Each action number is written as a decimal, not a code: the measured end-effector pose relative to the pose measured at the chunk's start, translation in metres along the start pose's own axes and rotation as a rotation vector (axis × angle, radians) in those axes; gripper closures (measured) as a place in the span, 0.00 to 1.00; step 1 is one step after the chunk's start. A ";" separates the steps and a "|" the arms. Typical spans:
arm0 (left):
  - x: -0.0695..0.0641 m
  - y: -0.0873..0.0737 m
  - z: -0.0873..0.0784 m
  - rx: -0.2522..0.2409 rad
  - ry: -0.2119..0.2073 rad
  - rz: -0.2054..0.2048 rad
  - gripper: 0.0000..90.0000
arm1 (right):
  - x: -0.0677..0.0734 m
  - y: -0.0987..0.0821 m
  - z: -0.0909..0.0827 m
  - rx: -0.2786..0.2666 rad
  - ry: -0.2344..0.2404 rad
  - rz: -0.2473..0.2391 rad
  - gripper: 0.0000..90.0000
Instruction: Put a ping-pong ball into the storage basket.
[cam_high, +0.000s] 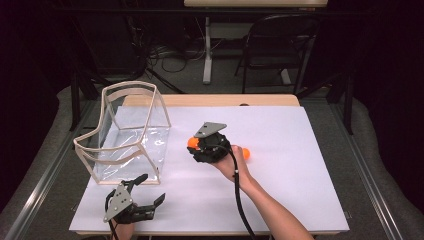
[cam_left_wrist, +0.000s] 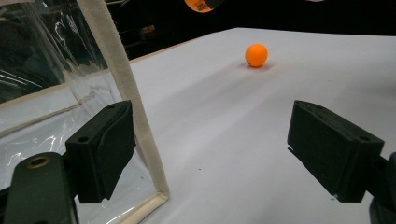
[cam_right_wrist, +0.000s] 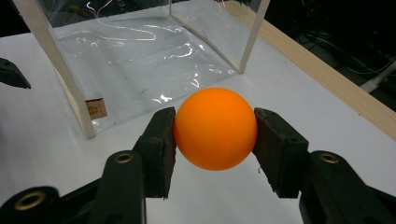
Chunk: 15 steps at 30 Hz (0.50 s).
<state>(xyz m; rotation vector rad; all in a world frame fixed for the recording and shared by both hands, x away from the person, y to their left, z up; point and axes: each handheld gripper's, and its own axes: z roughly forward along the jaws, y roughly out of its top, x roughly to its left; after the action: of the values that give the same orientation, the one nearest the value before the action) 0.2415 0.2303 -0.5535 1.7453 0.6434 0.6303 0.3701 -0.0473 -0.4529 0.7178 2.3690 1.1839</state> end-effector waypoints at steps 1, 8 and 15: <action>0.000 0.000 0.000 0.002 0.000 0.003 0.17 | 0.000 0.002 0.000 0.005 0.002 -0.005 0.56; 0.000 0.000 0.000 0.001 0.002 0.001 0.17 | -0.002 0.010 0.003 0.005 0.009 -0.012 0.56; 0.001 0.000 0.000 0.000 0.001 -0.001 0.17 | -0.004 0.019 0.005 0.006 0.006 -0.024 0.56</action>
<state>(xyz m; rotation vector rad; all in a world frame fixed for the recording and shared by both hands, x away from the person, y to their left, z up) 0.2418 0.2309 -0.5535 1.7445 0.6447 0.6309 0.3809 -0.0374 -0.4399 0.6867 2.3800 1.1707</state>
